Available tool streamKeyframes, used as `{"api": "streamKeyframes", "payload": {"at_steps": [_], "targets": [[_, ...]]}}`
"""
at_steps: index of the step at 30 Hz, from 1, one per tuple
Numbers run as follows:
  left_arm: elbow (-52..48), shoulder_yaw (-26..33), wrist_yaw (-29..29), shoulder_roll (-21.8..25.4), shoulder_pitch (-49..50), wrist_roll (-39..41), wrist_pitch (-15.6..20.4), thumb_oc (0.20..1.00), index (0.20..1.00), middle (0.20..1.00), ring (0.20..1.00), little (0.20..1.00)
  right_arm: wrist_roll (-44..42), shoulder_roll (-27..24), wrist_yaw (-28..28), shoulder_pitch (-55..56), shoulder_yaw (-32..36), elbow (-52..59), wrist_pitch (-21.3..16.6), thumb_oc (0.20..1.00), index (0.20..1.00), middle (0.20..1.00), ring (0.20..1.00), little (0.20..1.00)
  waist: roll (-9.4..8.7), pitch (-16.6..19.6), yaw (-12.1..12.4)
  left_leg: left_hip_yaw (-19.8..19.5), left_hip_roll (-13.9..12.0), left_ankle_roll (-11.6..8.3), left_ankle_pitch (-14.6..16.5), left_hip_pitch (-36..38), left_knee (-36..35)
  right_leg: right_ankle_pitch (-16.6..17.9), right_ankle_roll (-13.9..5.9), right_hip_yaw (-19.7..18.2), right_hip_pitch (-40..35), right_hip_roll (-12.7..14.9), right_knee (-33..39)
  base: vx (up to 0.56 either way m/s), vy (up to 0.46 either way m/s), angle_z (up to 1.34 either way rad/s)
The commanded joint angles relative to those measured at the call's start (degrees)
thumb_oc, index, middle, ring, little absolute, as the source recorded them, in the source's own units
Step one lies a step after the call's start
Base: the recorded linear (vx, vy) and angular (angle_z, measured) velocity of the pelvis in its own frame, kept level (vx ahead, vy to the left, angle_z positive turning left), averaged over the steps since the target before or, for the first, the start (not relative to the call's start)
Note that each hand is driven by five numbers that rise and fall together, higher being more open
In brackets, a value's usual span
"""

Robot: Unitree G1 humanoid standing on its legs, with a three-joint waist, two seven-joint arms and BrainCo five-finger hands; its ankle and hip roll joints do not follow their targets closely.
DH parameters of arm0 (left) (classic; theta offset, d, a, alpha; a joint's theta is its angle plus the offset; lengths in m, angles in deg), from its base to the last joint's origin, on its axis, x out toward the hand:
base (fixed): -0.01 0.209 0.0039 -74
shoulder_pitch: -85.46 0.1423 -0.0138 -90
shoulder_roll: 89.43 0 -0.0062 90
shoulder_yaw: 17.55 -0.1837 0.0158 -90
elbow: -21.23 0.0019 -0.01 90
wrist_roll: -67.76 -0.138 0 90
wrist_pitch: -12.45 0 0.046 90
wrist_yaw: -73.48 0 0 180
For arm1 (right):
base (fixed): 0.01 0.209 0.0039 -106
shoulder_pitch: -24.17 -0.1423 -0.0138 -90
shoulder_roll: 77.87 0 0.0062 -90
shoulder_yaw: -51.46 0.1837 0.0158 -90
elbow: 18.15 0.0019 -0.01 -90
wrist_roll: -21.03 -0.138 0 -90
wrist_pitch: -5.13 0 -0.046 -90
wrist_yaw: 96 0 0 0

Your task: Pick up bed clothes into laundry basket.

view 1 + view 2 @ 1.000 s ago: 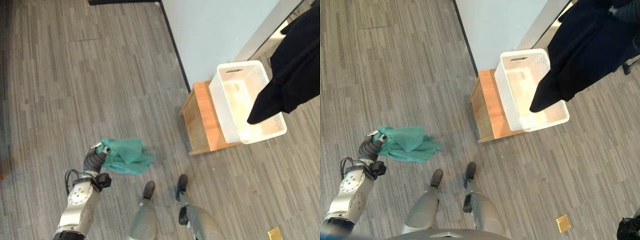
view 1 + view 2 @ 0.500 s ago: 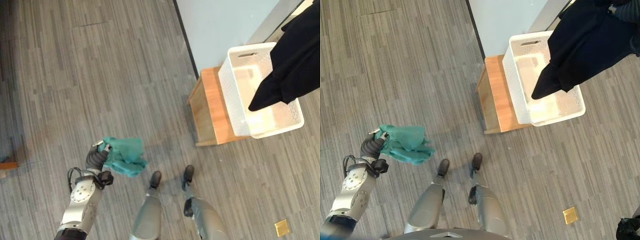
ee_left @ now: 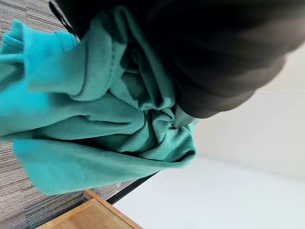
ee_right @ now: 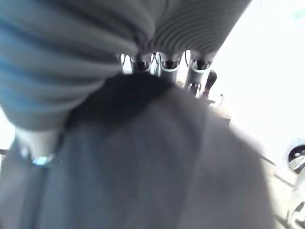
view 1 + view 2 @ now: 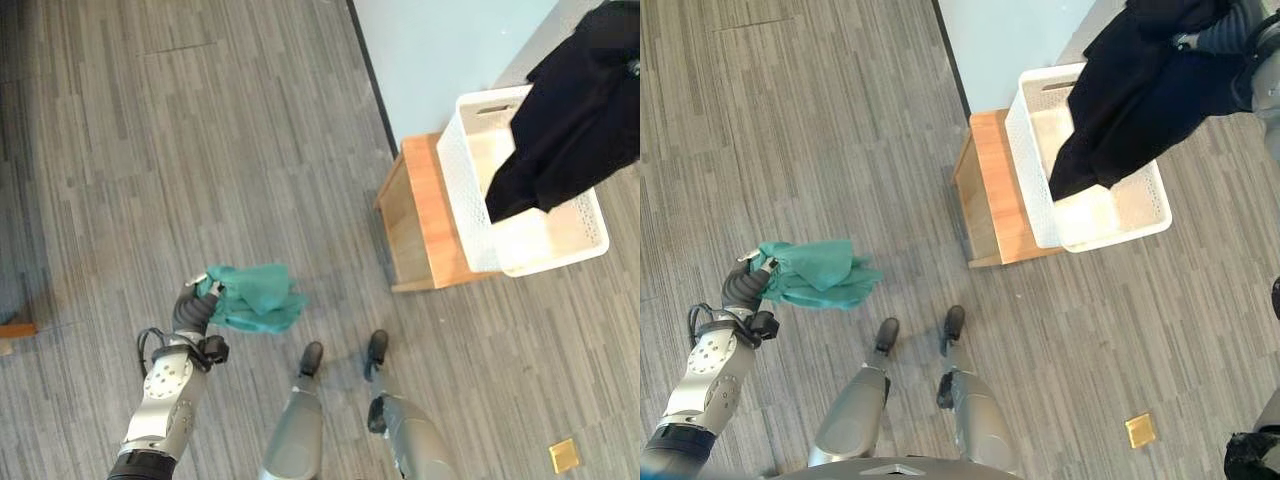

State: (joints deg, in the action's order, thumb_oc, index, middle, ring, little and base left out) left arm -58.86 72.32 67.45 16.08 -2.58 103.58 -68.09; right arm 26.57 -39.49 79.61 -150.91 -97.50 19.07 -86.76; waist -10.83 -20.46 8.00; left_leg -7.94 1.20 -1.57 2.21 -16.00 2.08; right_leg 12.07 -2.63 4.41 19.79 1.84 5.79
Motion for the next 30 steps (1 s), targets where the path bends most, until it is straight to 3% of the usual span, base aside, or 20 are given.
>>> {"api": "streamKeyframes", "payload": {"at_steps": [1,12,16,19,21,22,24,25,27,30], "targets": [[-6.1,2.2,0.0,3.1,-0.8,1.1,4.3,0.2,0.2,0.2,0.2,0.2,-2.5,-1.6,-0.4,-7.0,-1.9,-4.5,0.5,1.0,1.0,1.0,1.0,1.0,-0.1,-1.1,0.2,4.4,-2.2,-1.93,-7.4,0.2,-7.1,-9.2,-3.98,1.6,-6.9,0.2,-0.8,0.0,0.0,0.0],[-5.8,2.3,0.0,3.5,-1.7,0.8,4.3,0.2,0.2,0.2,0.2,0.2,-2.5,-2.8,-0.3,-4.4,0.1,-0.1,0.0,1.0,1.0,1.0,1.0,1.0,-0.24,-0.7,-0.4,4.8,-2.1,-1.89,-7.1,1.0,-7.1,-9.0,-4.09,1.4,-7.4,0.2,-0.8,0.0,0.0,0.0],[-5.5,3.1,-0.3,2.7,-2.2,0.2,4.1,0.2,0.2,0.2,0.2,0.2,-4.9,-3.6,-0.9,3.5,8.1,12.3,-1.0,1.0,1.0,1.0,1.0,1.0,0.42,-0.6,-1.1,5.2,-2.1,-1.84,-6.9,1.7,-7.1,-9.0,-4.06,1.2,-7.8,0.3,-0.8,-0.01,0.007,-0.04],[-5.1,4.2,-0.6,2.0,-2.9,-0.7,3.7,0.2,0.2,0.2,0.2,0.2,-8.1,-3.2,0.6,17.7,20.1,27.2,-2.6,1.0,1.0,1.0,1.0,1.0,1.16,0.0,-2.5,5.6,-2.0,-1.65,-6.5,2.6,-7.1,-9.1,-4.07,0.9,-8.5,0.3,-0.8,0.0,0.0,0.0],[-5.4,4.1,-0.6,2.6,-3.3,-1.1,3.5,0.2,0.2,0.2,0.2,0.2,-9.1,-2.6,1.4,24.0,25.8,31.4,-3.0,1.0,1.0,1.0,1.0,1.0,1.01,0.3,-2.6,5.7,-1.9,-1.6,-6.4,2.9,-7.1,-9.1,-4.08,0.8,-8.7,0.4,-0.8,0.0,0.013,-0.03],[-6.5,4.7,-0.4,3.2,-4.6,-2.2,3.2,0.2,0.2,0.2,0.2,0.2,-12.5,0.9,4.4,36.3,34.1,41.2,-4.5,1.0,1.0,1.0,1.0,1.0,1.6,1.1,-3.8,6.1,-1.8,-1.48,-6.1,3.7,-7.1,-9.2,-4.15,0.7,-9.4,0.6,-0.8,0.01,0.035,-0.07],[-8.3,4.4,0.0,4.7,-5.4,-2.9,2.8,0.2,0.2,0.2,0.2,0.2,-15.8,4.2,7.4,48.2,42.2,49.0,-5.2,1.0,1.0,1.0,1.0,1.0,1.72,1.8,-4.1,6.3,-1.8,-1.35,-5.8,4.6,-7.1,-9.3,-4.18,0.6,-10.2,0.7,-0.8,0.01,0.024,-0.05],[-8.3,4.1,0.0,5.0,-5.4,-2.9,2.7,0.2,0.2,0.2,0.2,0.2,-15.8,4.2,7.6,49.6,43.5,49.7,-5.0,1.0,1.0,1.0,1.0,1.0,1.53,1.9,-3.8,6.3,-1.8,-1.35,-5.8,4.6,-7.1,-9.3,-4.18,0.7,-10.3,0.7,-0.8,0.0,0.038,-0.18],[-10.3,4.2,0.7,7.8,-8.4,-4.2,2.5,0.2,0.2,0.2,0.2,0.2,-21.4,11.8,12.6,62.7,48.5,58.2,-5.5,1.0,1.0,1.0,1.0,1.0,2.86,3.2,-5.3,6.9,-1.6,-1.32,-5.5,5.9,-7.1,-9.5,-4.26,0.6,-11.4,0.9,-0.8,0.0,0.044,-0.22],[-10.8,3.7,0.1,8.3,-11.7,-3.8,2.9,0.2,0.2,0.2,0.2,0.2,-25.0,21.5,14.8,74.3,51.4,61.1,-4.4,1.0,1.0,1.0,1.0,1.0,3.75,4.9,-6.4,7.2,-1.5,-1.25,-5.2,7.4,-7.1,-9.7,-4.39,0.6,-12.8,1.2,-0.8,0.01,0.006,-0.02]]}}
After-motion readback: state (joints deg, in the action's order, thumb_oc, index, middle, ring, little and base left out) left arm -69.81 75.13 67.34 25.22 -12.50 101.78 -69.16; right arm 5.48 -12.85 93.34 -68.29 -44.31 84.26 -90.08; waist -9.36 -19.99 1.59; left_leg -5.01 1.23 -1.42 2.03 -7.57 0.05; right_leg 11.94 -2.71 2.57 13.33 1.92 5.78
